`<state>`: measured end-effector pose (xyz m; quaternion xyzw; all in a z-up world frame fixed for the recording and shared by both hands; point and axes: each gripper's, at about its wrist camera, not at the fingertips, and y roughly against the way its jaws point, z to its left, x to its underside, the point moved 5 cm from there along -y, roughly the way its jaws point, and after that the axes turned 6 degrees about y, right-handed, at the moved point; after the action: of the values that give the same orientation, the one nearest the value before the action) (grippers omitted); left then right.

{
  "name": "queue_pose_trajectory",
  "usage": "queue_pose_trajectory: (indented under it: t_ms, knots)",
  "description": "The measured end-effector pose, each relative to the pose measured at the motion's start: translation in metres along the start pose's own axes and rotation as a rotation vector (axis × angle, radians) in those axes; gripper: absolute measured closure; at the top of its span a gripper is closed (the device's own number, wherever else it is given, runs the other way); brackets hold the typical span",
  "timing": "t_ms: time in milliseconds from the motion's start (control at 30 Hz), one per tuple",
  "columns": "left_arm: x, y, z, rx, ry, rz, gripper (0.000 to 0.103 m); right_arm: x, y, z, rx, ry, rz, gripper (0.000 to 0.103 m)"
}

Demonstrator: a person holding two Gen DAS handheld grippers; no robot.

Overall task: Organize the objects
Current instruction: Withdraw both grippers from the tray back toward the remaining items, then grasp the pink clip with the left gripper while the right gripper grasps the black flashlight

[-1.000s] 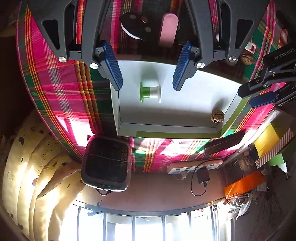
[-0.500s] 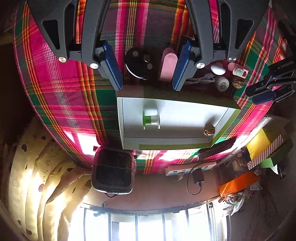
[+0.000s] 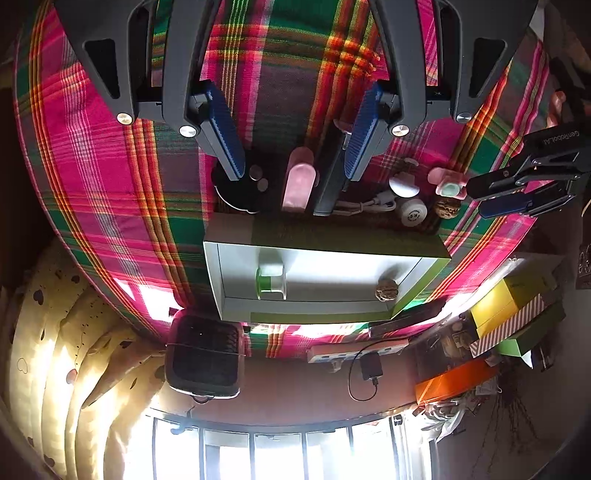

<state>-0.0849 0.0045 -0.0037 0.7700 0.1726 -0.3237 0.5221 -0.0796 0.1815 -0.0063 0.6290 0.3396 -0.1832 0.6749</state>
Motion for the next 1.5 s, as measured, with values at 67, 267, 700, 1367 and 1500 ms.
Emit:
queue_pose_trajectory:
  t_ms: [67, 267, 700, 1367, 1500]
  knots:
    - [0.000, -0.003, -0.001, -0.006, -0.013, 0.005, 0.056, 0.003, -0.001, 0.003, -0.004, 0.004, 0.008, 0.046]
    - [0.006, -0.009, -0.010, 0.035, -0.029, 0.036, 0.056, 0.007, -0.003, 0.010, -0.014, 0.013, 0.021, 0.046]
    - [0.007, -0.007, -0.017, 0.026, -0.071, 0.037, 0.056, 0.012, -0.002, 0.012, -0.016, 0.000, 0.032, 0.046]
    - [0.001, -0.036, -0.024, 0.010, -0.116, 0.104, 0.070, 0.016, -0.006, 0.014, -0.032, -0.008, 0.050, 0.046]
    - [0.001, -0.036, -0.023, -0.018, -0.117, 0.102, 0.080, 0.015, -0.006, 0.015, -0.034, -0.009, 0.047, 0.046]
